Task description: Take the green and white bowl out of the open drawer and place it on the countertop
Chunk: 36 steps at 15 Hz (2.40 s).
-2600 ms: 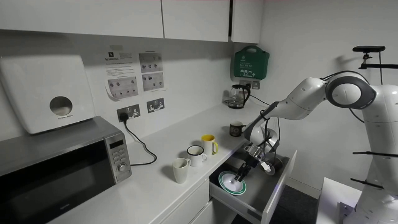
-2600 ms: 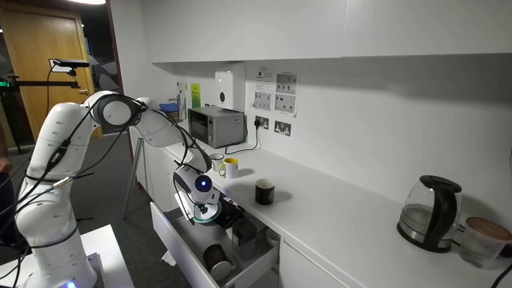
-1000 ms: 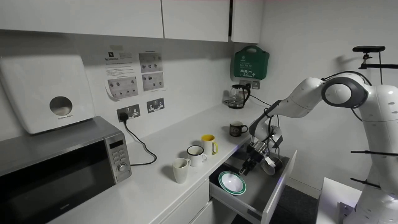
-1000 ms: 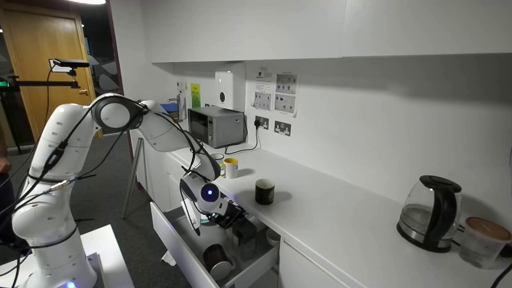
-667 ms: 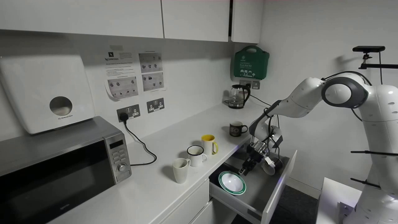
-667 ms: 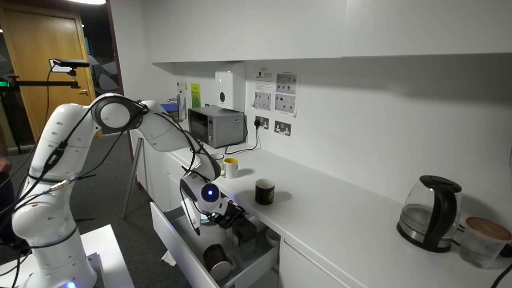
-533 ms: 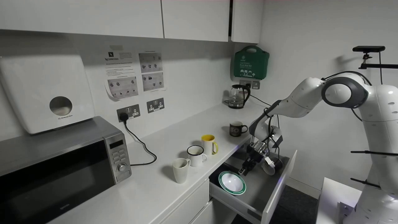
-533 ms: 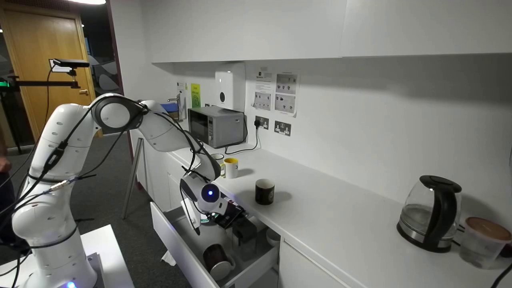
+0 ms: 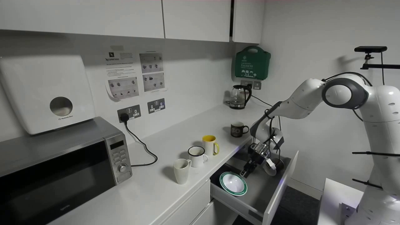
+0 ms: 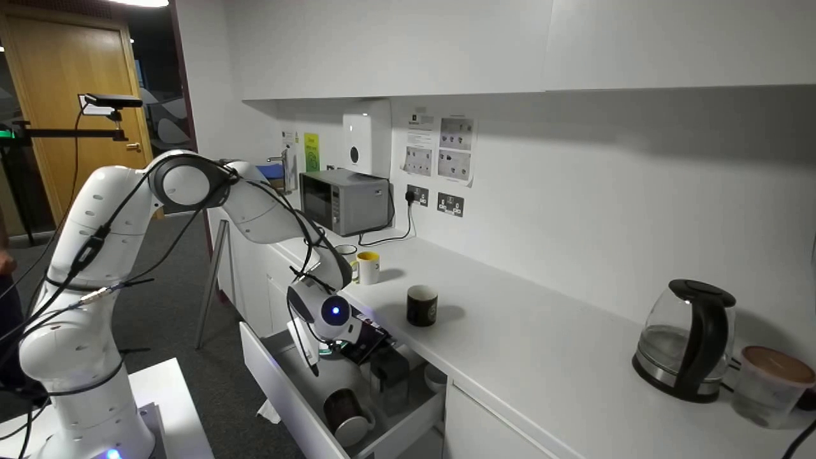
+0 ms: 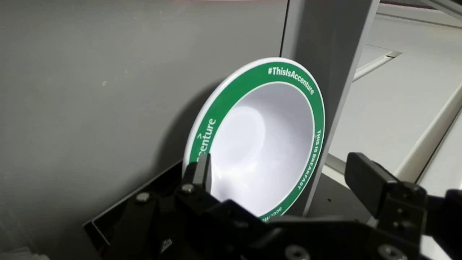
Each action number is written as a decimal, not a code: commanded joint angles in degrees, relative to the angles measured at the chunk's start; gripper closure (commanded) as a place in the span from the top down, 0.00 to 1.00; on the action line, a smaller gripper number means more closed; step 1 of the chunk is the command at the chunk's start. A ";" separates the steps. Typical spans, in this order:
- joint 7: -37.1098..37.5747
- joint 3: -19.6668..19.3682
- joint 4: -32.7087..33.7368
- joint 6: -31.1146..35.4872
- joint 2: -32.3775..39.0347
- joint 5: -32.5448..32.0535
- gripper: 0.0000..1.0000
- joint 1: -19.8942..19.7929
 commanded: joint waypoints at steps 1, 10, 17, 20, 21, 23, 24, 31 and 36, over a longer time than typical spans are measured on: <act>0.04 -0.02 0.14 -0.29 0.35 -0.10 1.00 -0.03; 0.26 0.00 0.16 -0.31 0.80 -0.20 1.00 0.01; 0.26 0.00 0.16 -0.31 0.80 -0.20 1.00 0.01; 0.26 0.00 0.16 -0.31 0.80 -0.20 1.00 0.01; 0.26 0.00 0.16 -0.31 0.80 -0.20 1.00 0.01; -0.17 -0.87 1.04 -0.64 2.39 -1.28 1.00 -0.80; -0.41 -1.31 1.03 -1.36 2.94 -1.79 1.00 -1.38; 0.29 -2.10 1.69 -1.75 6.25 -2.30 1.00 -2.52; 2.41 -1.98 2.04 -2.09 5.97 -3.40 1.00 -2.19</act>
